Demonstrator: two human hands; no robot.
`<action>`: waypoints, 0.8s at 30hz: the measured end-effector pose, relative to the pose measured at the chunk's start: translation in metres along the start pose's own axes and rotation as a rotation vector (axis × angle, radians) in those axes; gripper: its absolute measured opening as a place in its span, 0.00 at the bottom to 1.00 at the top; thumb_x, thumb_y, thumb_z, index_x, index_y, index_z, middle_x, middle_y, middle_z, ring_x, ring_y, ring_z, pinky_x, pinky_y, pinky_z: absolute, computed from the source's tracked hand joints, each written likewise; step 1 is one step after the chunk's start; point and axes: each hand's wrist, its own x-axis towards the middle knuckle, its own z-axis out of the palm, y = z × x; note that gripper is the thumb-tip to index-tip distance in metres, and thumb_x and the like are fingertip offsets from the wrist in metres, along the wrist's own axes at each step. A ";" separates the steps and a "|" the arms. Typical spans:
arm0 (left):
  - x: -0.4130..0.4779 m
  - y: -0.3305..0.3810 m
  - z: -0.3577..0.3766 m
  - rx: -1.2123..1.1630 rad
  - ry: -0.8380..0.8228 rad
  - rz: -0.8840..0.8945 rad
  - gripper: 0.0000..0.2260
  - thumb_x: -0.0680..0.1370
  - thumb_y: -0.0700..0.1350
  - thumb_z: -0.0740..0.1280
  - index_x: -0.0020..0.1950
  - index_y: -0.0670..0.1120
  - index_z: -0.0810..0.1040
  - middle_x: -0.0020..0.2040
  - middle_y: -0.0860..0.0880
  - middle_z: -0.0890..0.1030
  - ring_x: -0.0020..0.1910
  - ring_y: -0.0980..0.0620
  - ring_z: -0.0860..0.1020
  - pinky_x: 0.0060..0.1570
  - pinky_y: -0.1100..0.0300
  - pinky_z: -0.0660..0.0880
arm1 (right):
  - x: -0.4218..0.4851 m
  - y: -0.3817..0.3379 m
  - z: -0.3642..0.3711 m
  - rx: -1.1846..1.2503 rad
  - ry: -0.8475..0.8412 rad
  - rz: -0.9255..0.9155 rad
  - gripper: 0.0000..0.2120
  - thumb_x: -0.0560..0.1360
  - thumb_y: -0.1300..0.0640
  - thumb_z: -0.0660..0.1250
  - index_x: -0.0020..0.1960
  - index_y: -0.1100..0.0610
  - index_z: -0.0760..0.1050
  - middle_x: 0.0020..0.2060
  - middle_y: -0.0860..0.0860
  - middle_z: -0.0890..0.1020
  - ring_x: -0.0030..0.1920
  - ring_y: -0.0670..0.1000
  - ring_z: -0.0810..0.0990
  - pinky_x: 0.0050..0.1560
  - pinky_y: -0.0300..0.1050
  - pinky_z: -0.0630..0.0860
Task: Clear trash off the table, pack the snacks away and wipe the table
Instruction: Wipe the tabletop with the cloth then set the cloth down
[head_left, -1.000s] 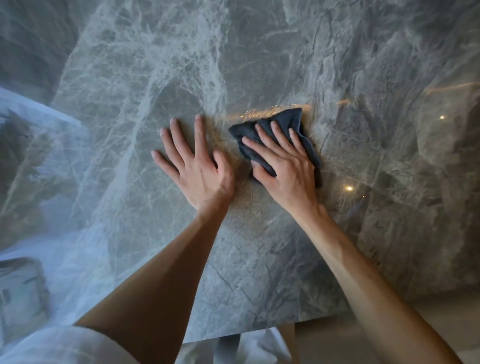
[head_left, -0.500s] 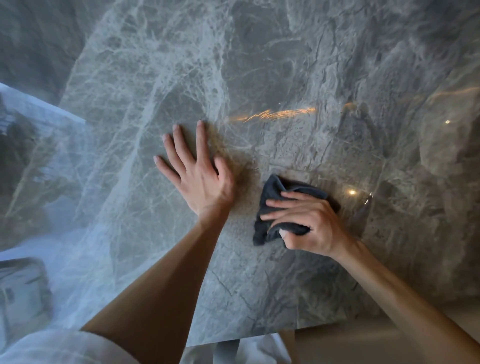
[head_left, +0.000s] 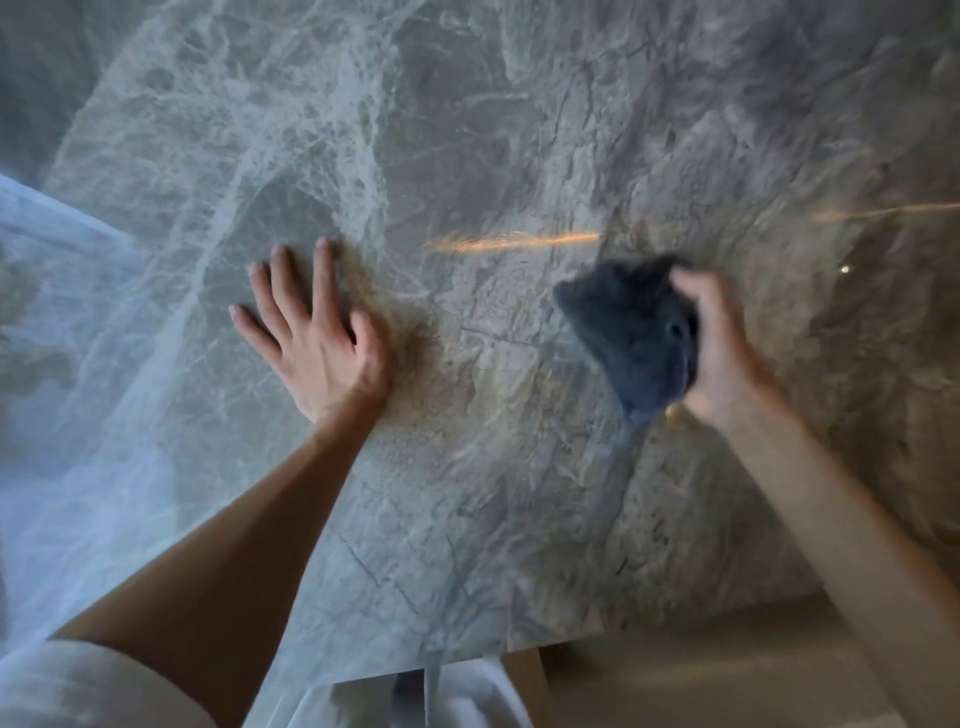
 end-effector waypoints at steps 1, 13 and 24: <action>0.000 0.000 0.000 -0.010 0.007 0.001 0.31 0.73 0.49 0.55 0.77 0.58 0.60 0.79 0.47 0.58 0.80 0.45 0.51 0.76 0.38 0.43 | 0.010 -0.017 -0.008 -0.005 0.029 -0.081 0.16 0.70 0.45 0.65 0.46 0.54 0.85 0.45 0.51 0.87 0.47 0.49 0.85 0.49 0.43 0.81; -0.005 0.003 -0.006 -0.109 0.015 0.009 0.29 0.75 0.47 0.54 0.78 0.56 0.58 0.79 0.48 0.57 0.80 0.46 0.50 0.77 0.40 0.41 | 0.001 0.048 -0.052 -1.053 0.187 -0.539 0.23 0.76 0.40 0.56 0.69 0.45 0.72 0.67 0.41 0.69 0.75 0.45 0.58 0.71 0.26 0.52; 0.001 -0.015 -0.024 -0.596 -0.087 0.016 0.34 0.72 0.47 0.54 0.79 0.52 0.56 0.79 0.53 0.58 0.80 0.49 0.49 0.77 0.43 0.37 | -0.083 0.183 0.118 -1.051 0.733 -0.416 0.24 0.80 0.48 0.50 0.74 0.52 0.67 0.75 0.40 0.63 0.79 0.45 0.51 0.79 0.53 0.40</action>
